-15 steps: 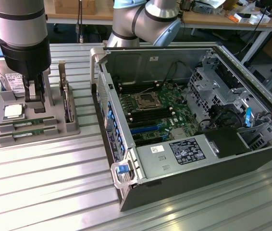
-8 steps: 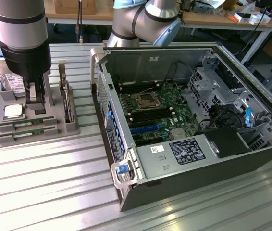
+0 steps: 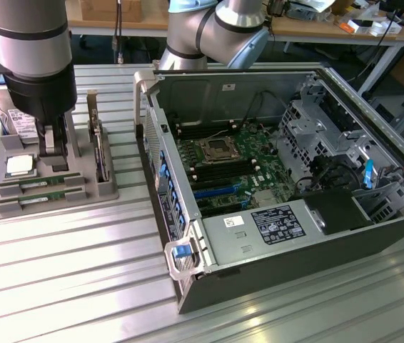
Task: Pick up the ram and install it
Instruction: 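Pick up the ram and move it above insertion slot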
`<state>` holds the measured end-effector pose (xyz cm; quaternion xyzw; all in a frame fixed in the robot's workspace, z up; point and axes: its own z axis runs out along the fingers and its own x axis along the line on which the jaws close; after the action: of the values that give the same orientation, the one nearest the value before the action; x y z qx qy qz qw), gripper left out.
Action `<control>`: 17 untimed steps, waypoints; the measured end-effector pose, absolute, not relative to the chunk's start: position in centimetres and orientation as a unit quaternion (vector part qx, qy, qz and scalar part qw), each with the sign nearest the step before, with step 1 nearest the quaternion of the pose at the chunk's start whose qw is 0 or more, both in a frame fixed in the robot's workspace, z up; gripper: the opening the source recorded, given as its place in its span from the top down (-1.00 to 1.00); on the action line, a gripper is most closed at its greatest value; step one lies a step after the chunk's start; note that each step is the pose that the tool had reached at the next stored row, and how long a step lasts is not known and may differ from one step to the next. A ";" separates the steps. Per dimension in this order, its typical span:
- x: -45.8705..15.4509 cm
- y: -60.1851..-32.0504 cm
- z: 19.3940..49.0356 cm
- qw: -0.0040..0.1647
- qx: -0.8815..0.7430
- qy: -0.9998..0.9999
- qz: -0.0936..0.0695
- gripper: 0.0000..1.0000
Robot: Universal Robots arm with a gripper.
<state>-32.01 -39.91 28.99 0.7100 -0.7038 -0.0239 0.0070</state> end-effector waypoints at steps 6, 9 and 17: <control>-32.0 -39.9 28.6 0.007 0.710 -0.704 -0.024 0.28; -32.0 -39.9 28.4 0.007 0.710 -0.704 -0.024 0.28; -32.0 -39.9 27.9 0.007 0.710 -0.704 -0.024 0.28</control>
<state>-32.04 -39.91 27.93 0.7100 -0.7038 -0.0239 0.0070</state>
